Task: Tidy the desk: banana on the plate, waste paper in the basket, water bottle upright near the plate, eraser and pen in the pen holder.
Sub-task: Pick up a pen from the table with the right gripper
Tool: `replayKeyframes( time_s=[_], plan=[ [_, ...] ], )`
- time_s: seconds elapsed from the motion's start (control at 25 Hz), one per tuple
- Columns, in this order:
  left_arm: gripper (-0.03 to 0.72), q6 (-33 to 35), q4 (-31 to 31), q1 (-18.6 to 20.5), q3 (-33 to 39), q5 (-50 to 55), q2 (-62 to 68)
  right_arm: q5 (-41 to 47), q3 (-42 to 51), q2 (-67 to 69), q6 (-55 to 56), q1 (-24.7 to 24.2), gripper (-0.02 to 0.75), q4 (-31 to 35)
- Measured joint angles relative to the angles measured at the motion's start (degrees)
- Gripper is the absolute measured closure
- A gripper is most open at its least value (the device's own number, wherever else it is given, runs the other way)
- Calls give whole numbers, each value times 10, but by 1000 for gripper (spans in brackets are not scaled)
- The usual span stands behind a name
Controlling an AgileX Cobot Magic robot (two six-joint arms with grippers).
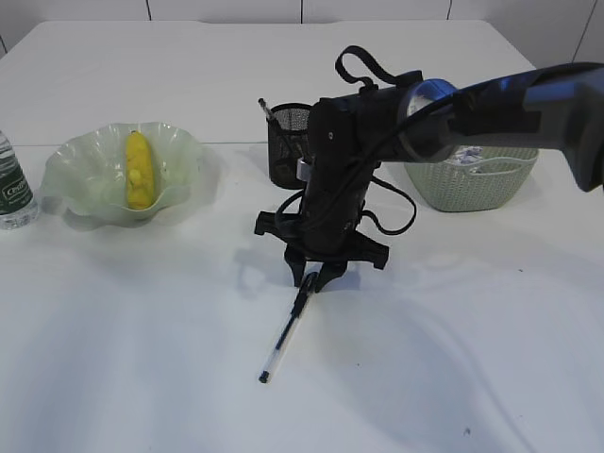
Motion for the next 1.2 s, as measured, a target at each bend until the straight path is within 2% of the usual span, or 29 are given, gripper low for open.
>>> replayKeyframes(
  time_s=[1.2],
  plan=[
    [447,0,0,0,0,0,0,21,-1,0,-17,0,535,0]
  ],
)
